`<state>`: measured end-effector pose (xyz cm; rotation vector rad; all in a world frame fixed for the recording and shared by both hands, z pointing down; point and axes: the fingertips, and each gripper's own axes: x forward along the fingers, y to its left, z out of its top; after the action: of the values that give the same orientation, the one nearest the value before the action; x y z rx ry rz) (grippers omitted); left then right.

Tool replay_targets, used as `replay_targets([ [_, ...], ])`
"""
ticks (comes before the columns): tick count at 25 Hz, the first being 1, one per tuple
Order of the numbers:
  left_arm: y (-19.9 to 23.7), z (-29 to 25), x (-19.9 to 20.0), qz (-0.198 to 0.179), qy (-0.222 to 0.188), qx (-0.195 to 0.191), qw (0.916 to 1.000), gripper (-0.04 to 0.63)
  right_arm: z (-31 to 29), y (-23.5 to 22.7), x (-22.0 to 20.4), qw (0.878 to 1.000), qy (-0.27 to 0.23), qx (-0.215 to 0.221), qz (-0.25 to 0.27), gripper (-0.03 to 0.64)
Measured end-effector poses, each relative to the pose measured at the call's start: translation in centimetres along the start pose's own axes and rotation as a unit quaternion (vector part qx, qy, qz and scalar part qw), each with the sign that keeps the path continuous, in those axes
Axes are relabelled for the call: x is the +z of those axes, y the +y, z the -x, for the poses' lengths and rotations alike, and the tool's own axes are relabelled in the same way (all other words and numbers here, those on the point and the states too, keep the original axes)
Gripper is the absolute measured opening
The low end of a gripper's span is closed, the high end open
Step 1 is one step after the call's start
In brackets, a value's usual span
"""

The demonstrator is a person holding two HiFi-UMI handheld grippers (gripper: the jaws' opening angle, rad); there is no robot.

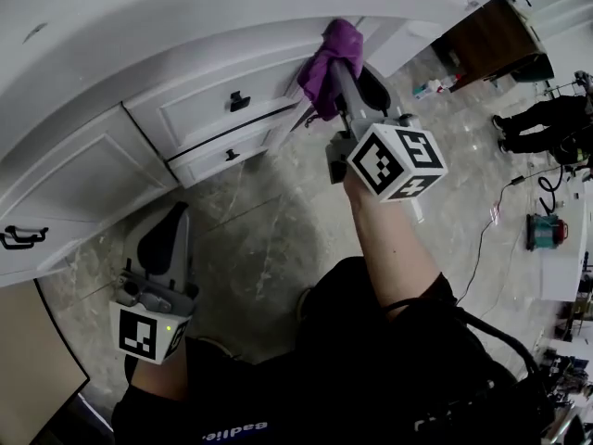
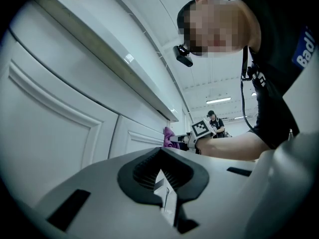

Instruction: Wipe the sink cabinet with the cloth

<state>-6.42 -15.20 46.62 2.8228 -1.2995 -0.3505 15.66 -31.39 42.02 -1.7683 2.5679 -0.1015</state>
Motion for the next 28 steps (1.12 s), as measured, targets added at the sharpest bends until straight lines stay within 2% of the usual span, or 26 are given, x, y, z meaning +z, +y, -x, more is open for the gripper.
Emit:
replay_targets([
  [4, 0.3, 0.1, -0.9, 0.003, 0.007, 0.004, 1.0, 0.003, 0.3, -3.4, -1.0, 1.0, 0.005, -0.027, 0.014, 0.057],
  [7, 1.4, 0.4, -1.4, 0.006, 0.007, 0.018, 0.9998, 0.003, 0.9, -2.2, -1.4, 1.0, -0.007, -0.011, 0.007, 0.058],
  [11, 3.0, 1.2, -2.1, 0.01, 0.013, 0.033, 0.9993, 0.003, 2.1, 6.0, -2.0, 0.997, -0.019, 0.079, -0.005, 0.058],
  [15, 4.5, 2.0, -2.6, 0.008, 0.015, 0.052, 0.9985, 0.003, 1.9, 16.0, -4.3, 0.982, 0.004, 0.188, 0.01, 0.058],
  [19, 5.9, 2.8, -3.2, 0.01, 0.022, 0.074, 0.997, 0.003, 0.4, 22.5, -7.5, 0.968, 0.032, 0.246, 0.04, 0.058],
  [23, 6.5, 3.3, -3.3, 0.011, 0.024, 0.081, 0.9963, 0.003, -1.1, 23.1, -8.4, 0.968, 0.037, 0.244, 0.042, 0.058],
  [28, 6.4, 3.3, -3.3, 0.011, 0.024, 0.077, 0.9966, 0.003, -1.1, 17.6, -8.3, 0.981, 0.036, 0.19, 0.028, 0.057],
])
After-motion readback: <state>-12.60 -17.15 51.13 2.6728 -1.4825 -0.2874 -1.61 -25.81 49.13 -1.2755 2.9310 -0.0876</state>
